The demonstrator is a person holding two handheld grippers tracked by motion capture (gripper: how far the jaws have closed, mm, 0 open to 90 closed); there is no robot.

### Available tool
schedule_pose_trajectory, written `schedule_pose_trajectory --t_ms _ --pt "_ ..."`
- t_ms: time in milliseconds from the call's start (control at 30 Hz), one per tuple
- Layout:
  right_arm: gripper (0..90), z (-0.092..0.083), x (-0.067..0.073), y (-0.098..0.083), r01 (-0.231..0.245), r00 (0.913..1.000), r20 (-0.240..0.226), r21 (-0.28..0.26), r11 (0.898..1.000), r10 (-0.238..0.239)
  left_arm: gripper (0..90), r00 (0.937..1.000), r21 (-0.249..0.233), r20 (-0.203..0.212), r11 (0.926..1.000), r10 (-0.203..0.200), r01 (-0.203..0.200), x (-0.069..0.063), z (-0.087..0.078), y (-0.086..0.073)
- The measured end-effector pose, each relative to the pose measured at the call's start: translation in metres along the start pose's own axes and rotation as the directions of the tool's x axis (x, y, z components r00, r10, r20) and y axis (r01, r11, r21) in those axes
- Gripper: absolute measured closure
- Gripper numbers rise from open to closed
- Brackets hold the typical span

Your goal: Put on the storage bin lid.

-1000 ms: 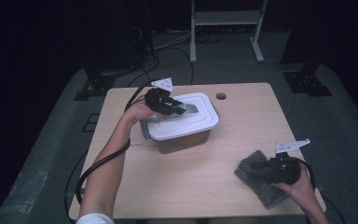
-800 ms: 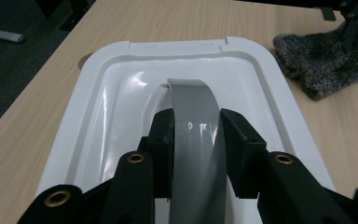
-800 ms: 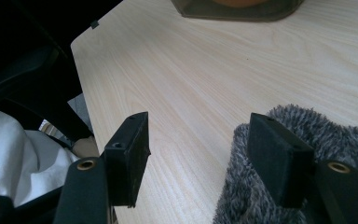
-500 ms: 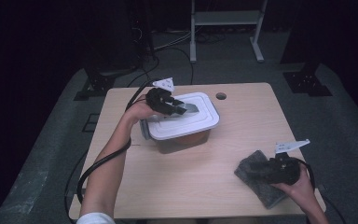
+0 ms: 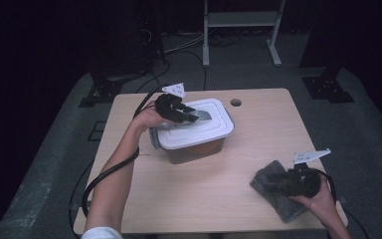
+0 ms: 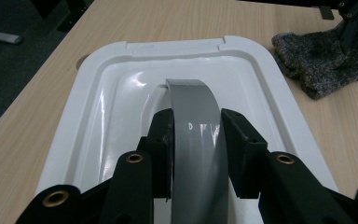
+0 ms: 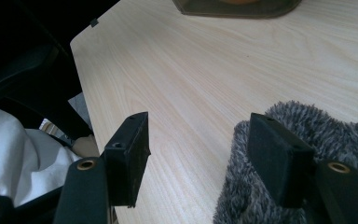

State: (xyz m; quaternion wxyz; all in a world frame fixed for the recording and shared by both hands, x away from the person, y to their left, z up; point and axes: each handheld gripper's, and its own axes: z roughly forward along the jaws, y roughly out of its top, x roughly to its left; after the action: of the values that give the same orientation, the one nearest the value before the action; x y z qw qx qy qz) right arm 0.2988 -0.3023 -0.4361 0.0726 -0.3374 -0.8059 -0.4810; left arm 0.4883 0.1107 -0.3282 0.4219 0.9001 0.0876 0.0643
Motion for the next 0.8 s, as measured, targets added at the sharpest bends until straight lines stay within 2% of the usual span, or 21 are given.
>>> schedule_pose_trajectory --t_ms 167,367,800 --pt "38.1 0.001 0.000 0.000 -0.001 1.0000 -0.001 -0.001 1.000 0.001 65.5 1.0000 0.014 0.000 0.9999 0.000 0.000 -0.001 -0.003 -0.005" --pt "38.1 0.003 0.001 0.001 0.000 1.0000 -0.002 0.007 1.000 0.000 64.8 1.0000 0.000 0.002 1.0000 -0.006 0.006 -0.002 -0.005 -0.008" --pt "38.0 0.002 -0.001 0.001 0.000 1.0000 0.002 0.004 1.000 0.000 53.6 0.9999 -0.033 -0.001 0.9993 -0.014 0.014 -0.006 -0.016 -0.006"
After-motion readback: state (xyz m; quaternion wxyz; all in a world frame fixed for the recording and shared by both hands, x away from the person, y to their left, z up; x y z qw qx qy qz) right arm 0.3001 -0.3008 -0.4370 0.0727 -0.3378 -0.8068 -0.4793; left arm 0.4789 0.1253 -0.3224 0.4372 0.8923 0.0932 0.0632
